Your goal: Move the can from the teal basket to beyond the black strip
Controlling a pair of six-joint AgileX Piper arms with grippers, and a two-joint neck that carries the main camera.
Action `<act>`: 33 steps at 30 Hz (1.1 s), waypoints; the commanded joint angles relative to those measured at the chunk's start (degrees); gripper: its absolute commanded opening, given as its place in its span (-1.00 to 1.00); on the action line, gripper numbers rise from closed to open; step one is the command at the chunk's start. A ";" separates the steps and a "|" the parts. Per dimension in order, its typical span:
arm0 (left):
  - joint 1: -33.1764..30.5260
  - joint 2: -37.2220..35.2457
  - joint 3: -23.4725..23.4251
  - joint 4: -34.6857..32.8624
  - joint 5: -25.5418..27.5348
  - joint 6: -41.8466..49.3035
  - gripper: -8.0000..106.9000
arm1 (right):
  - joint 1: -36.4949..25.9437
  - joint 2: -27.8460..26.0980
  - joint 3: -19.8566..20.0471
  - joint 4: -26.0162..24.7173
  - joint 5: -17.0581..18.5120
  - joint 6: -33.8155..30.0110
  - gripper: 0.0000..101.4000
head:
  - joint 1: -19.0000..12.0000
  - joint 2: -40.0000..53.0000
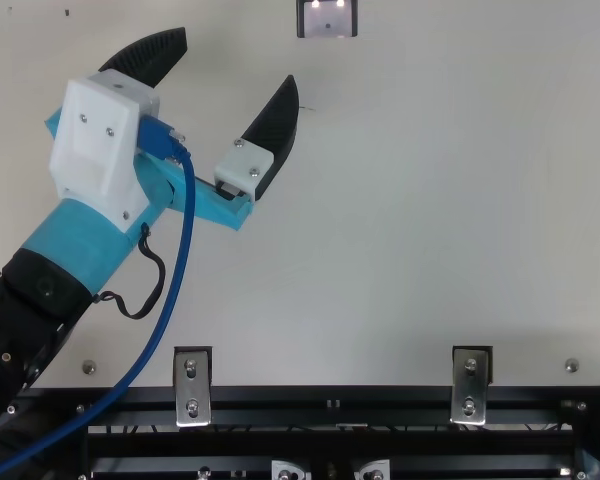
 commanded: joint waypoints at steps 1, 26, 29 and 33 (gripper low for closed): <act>0.00 0.00 0.00 0.00 0.00 0.00 0.71 | 3.32 -0.09 0.30 0.26 -1.14 1.20 1.00 | -1.61 2.42; -0.33 -0.28 -0.02 -1.60 0.28 1.73 0.71 | 20.54 0.35 3.16 -8.95 -12.85 19.75 1.00 | 3.34 8.86; -0.51 -2.01 0.29 -2.59 1.94 3.45 0.71 | 21.28 -0.38 4.13 -11.68 -13.79 22.39 1.00 | 3.34 8.86; -0.48 -6.20 1.46 -4.16 6.13 7.07 0.71 | 22.22 -2.58 6.28 -15.42 -14.76 25.74 1.00 | 3.34 8.86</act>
